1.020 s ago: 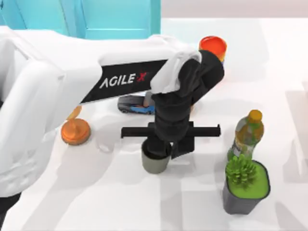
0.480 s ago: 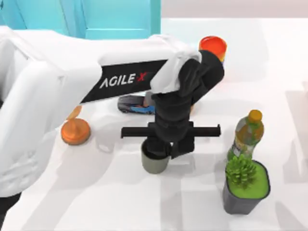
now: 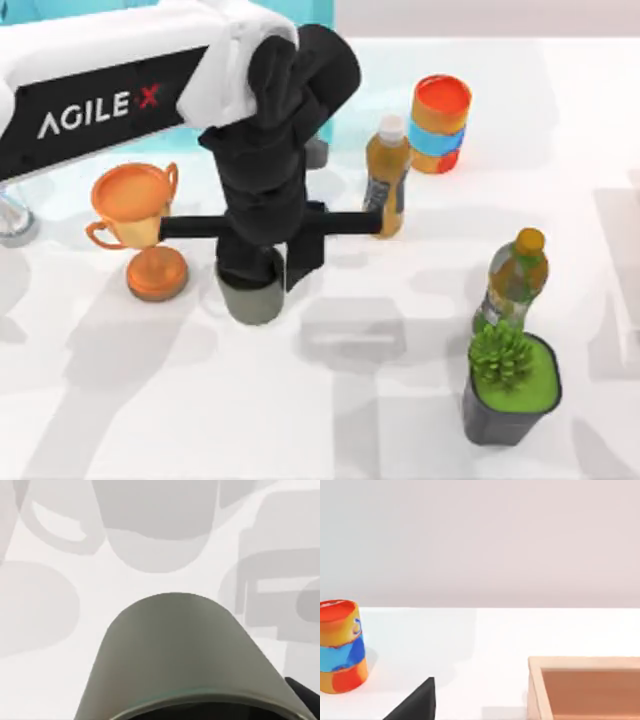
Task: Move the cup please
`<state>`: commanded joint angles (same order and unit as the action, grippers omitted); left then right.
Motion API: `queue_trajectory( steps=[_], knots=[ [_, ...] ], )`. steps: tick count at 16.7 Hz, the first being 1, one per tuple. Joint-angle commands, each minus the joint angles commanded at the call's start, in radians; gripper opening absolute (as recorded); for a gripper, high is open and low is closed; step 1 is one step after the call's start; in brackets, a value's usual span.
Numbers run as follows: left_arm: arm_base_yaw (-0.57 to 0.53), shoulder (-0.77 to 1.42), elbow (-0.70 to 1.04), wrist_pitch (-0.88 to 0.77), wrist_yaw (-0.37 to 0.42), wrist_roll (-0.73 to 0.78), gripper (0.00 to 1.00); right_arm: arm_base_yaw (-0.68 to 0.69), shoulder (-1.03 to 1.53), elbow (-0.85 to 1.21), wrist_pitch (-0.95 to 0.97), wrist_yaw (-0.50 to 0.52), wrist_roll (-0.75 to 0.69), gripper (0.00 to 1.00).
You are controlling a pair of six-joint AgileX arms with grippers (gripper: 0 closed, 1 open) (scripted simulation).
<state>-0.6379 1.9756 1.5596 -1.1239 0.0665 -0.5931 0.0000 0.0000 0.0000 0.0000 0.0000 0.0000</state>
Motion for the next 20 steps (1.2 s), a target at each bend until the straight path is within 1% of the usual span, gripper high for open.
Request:
queue_trajectory(
  steps=[3,6,9,12,15,20],
  knots=[
    [0.119,-0.119,-0.096,-0.075,0.005,0.122,0.0,0.0,0.0,0.0,0.0,0.0,0.0,1.0],
    [0.271,-0.202,-0.193,-0.124,-0.01,0.264,0.0,0.0,0.0,0.0,0.0,0.0,0.0,1.0],
    [0.437,-0.243,-0.271,-0.11,-0.024,0.413,0.0,0.0,0.0,0.0,0.0,0.0,0.0,1.0],
    [0.571,-0.27,-0.313,-0.044,-0.021,0.543,0.0,0.0,0.0,0.0,0.0,0.0,0.0,1.0],
    [0.636,-0.285,-0.323,0.013,-0.015,0.612,0.0,0.0,0.0,0.0,0.0,0.0,0.0,1.0],
    [0.635,-0.281,-0.321,0.014,-0.018,0.617,0.0,0.0,0.0,0.0,0.0,0.0,0.0,1.0]
  ],
)
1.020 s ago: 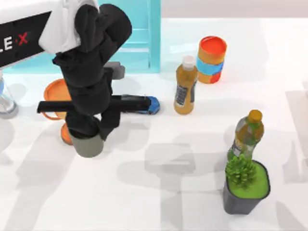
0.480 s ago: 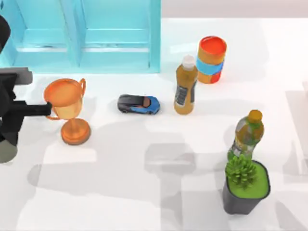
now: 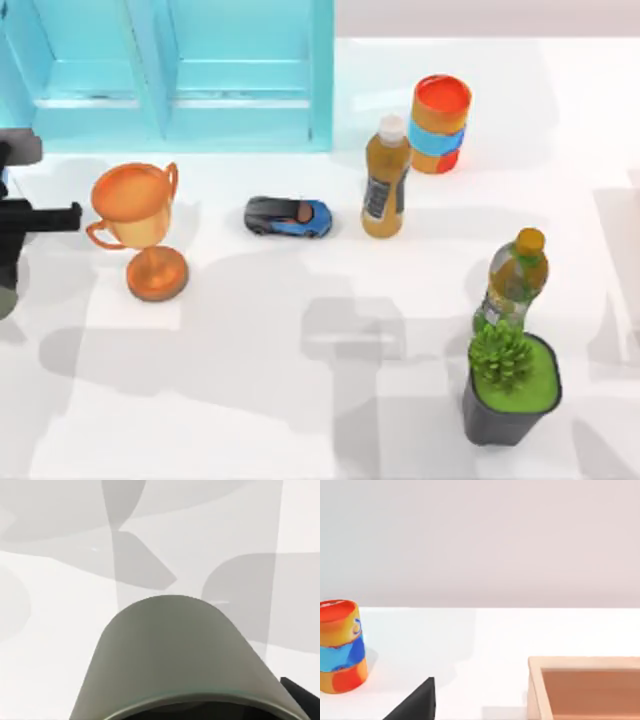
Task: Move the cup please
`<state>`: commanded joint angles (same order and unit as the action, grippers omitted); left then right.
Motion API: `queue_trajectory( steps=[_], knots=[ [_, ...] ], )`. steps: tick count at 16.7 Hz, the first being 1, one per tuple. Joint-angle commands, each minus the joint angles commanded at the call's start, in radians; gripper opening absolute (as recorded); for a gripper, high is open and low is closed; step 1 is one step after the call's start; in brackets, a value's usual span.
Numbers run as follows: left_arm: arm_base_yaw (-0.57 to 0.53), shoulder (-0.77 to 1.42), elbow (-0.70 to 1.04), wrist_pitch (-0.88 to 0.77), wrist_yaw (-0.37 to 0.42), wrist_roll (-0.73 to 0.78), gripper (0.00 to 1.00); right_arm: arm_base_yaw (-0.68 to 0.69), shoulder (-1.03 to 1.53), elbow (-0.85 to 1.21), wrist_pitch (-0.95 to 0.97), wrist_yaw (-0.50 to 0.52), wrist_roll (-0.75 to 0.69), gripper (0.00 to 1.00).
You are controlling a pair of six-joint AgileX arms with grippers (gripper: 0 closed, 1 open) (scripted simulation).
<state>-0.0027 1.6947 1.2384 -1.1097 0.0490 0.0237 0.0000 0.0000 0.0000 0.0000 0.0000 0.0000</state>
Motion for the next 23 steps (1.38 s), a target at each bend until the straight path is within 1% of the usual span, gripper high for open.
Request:
queue_trajectory(
  steps=[5,9,14,18,23],
  knots=[
    [0.006,0.029,-0.072,0.033,-0.021,0.014,0.0,0.0,0.0,0.0,0.0,0.0,0.0,1.0],
    [0.018,0.08,-0.16,0.114,-0.041,0.023,0.0,0.0,0.0,0.0,0.0,0.0,0.0,1.0],
    [0.027,0.084,-0.174,0.251,-0.001,0.024,0.0,0.0,0.0,0.0,0.0,0.0,0.0,1.0],
    [0.028,0.082,-0.173,0.258,0.003,0.024,0.0,0.0,0.0,0.0,0.0,0.0,0.0,1.0],
    [0.028,0.082,-0.173,0.258,0.003,0.024,0.38,0.0,0.0,0.0,0.0,0.0,0.0,1.0]
  ],
)
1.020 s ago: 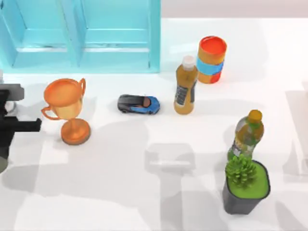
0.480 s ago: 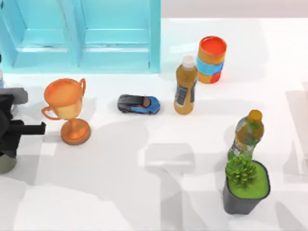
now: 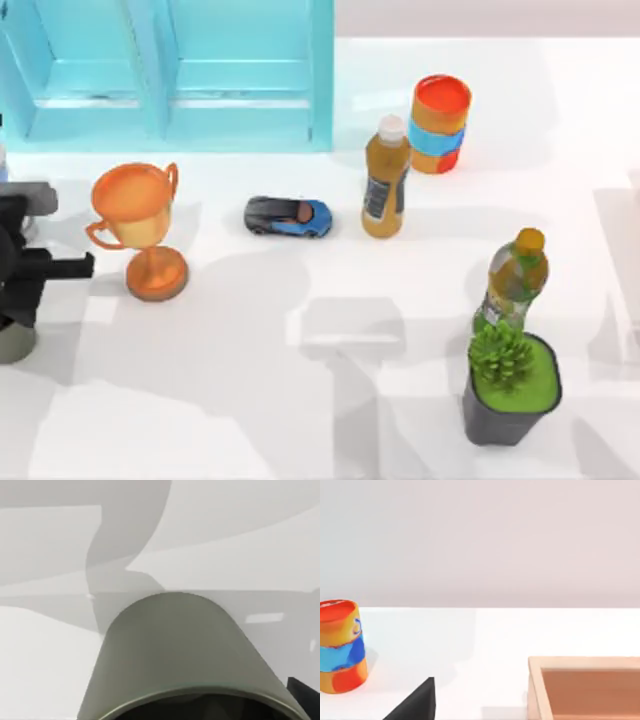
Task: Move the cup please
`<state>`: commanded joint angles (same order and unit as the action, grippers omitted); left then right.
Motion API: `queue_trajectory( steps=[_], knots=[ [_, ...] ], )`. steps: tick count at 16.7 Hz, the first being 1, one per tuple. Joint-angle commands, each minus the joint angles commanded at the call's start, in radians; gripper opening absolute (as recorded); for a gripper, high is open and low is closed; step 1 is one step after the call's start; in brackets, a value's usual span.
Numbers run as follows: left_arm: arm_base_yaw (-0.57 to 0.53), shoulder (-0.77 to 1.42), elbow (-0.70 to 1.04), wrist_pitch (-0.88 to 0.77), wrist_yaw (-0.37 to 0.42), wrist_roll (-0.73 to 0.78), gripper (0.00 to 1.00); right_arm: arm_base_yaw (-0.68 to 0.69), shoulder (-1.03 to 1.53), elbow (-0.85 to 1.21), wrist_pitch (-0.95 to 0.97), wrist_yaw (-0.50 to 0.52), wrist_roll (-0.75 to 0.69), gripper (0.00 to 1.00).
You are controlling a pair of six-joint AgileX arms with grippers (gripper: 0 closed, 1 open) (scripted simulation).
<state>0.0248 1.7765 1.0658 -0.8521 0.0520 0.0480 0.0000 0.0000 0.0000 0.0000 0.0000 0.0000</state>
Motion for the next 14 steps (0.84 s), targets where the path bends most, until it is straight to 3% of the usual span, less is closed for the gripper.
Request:
queue_trajectory(
  steps=[8,14],
  knots=[
    [0.0,0.0,0.0,0.0,0.0,0.0,0.98,0.0,0.0,0.0,0.0,0.0,0.0,1.0],
    [0.0,0.0,0.0,0.0,0.0,0.0,1.0,0.0,0.0,0.0,0.0,0.0,0.0,1.0]
  ],
)
